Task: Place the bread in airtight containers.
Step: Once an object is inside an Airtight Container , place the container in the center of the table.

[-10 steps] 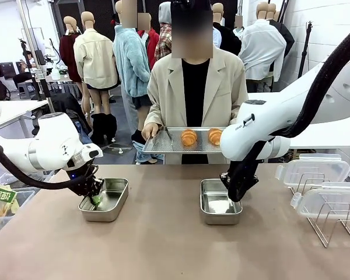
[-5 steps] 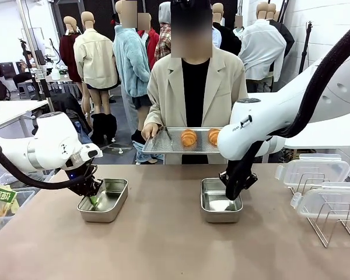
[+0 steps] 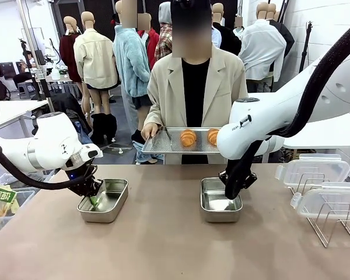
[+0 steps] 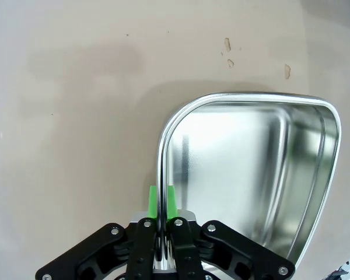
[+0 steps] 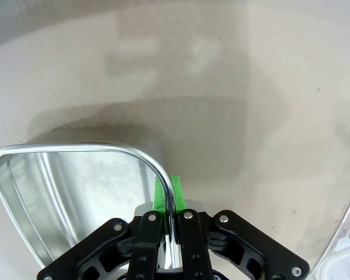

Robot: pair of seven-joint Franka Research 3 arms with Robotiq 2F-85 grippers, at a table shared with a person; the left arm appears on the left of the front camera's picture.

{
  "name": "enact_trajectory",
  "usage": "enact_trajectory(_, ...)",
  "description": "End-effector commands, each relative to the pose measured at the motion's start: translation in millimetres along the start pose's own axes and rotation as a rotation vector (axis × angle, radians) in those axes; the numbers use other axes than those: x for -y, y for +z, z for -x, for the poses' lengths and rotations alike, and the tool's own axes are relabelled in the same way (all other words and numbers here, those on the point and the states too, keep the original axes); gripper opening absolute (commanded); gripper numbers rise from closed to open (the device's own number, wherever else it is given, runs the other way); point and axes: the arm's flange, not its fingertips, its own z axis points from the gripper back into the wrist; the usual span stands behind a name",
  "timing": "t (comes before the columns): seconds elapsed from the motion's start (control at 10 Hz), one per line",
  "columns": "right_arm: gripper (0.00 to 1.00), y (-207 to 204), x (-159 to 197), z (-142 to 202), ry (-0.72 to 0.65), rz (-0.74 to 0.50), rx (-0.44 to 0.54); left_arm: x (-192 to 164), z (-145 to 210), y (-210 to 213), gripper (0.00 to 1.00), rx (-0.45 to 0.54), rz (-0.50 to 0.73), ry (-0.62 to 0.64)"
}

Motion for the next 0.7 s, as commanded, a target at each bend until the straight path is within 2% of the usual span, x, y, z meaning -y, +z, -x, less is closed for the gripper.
enact_trajectory(0.0,0.0,-1,3,4,0.011,-0.019,0.013,0,-1,0,0.0,0.001,-0.007,0.001)
enact_trajectory(0.4,0.0,-1,3,4,0.011,-0.019,0.013,0,0,0,0.0,0.0,0.0,0.0)
enact_trajectory(0.5,0.0,0,0,0,0.0,0.0,0.0,20,0,15,0.0,-0.002,-0.022,0.02)
enact_trajectory(0.6,0.0,26,6,8,-0.018,-0.019,0.044,42,-1,36,0.0,0.018,-0.065,0.017)
